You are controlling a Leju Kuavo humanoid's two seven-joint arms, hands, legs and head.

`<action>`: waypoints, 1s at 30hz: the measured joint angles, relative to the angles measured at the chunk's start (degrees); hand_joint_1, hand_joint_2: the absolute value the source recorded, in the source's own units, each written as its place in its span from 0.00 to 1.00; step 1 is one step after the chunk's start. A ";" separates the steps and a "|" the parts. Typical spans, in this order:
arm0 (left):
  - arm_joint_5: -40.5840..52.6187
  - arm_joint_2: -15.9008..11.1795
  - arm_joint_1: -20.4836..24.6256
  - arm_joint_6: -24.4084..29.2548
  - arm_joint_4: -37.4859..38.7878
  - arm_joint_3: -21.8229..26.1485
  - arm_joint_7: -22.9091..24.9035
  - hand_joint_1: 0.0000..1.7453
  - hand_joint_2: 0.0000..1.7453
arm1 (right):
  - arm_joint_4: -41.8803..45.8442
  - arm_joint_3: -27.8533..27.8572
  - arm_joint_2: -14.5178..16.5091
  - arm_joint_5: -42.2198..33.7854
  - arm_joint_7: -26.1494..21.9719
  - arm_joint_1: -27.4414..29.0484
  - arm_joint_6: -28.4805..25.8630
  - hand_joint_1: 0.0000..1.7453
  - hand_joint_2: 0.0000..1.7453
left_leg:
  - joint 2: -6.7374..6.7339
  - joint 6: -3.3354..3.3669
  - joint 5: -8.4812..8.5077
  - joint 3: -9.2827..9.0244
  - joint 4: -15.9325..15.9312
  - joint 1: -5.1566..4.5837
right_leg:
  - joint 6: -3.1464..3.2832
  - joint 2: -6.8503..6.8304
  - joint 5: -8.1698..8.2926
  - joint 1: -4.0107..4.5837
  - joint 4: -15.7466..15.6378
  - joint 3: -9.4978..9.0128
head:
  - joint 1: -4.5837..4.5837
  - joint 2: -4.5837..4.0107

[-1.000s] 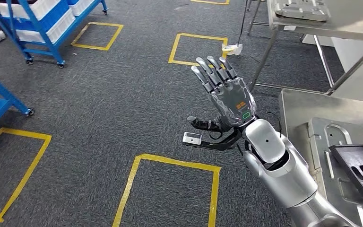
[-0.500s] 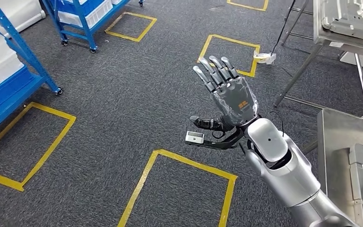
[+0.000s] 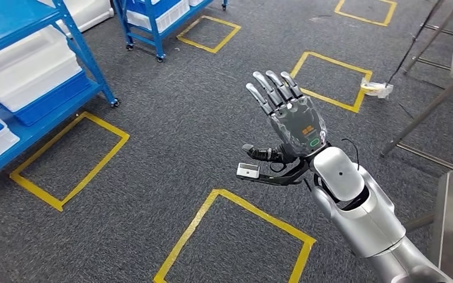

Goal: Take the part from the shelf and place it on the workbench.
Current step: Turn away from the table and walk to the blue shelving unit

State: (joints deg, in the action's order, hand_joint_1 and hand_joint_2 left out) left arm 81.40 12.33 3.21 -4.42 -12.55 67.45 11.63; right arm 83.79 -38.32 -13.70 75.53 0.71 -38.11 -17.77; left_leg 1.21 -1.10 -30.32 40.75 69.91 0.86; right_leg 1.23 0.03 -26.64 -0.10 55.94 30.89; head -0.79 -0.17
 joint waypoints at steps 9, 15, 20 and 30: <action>-0.17 -0.07 -0.16 0.00 0.00 0.00 -0.10 0.00 0.00 | 0.01 0.01 -0.13 0.01 -0.08 0.06 0.15 0.00 0.00 | -3.86 2.33 6.57 -4.28 -10.81 -0.88 | -1.53 -5.93 -4.06 0.86 0.66 -3.83 | -0.03 0.00; -0.18 -0.07 -0.08 -0.01 0.00 0.00 -0.14 0.00 0.00 | 0.17 0.11 -0.50 0.01 -0.20 -0.01 0.12 0.00 0.00 | -0.31 4.47 5.10 -6.92 -12.07 -0.23 | -2.82 -0.66 -7.68 -0.13 13.46 3.29 | -0.23 0.00; -0.18 -0.05 -0.13 -0.11 0.00 0.00 -0.16 0.00 0.00 | 0.17 0.13 -0.78 0.01 -0.21 0.42 0.13 0.00 0.00 | 3.63 4.04 2.66 -10.09 -11.85 -0.09 | -3.33 0.58 -2.15 -0.94 11.30 7.60 | -0.24 0.00; -0.18 0.00 -0.23 -0.13 0.00 0.00 -0.17 0.00 0.00 | 0.69 0.14 -1.16 0.79 -0.32 1.57 -0.06 0.00 0.00 | 0.05 1.45 -2.64 -6.24 -2.03 -0.05 | -0.01 0.24 0.06 -0.45 1.75 1.90 | -0.16 0.00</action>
State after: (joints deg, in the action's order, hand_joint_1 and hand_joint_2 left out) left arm 81.22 12.33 2.98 -4.55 -12.55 67.45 11.46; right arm 84.48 -38.18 -14.86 76.32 0.39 -36.53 -17.83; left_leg 1.26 0.35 -32.96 34.51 67.88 0.81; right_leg 1.22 0.27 -26.58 -0.55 57.68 32.78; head -0.95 -0.17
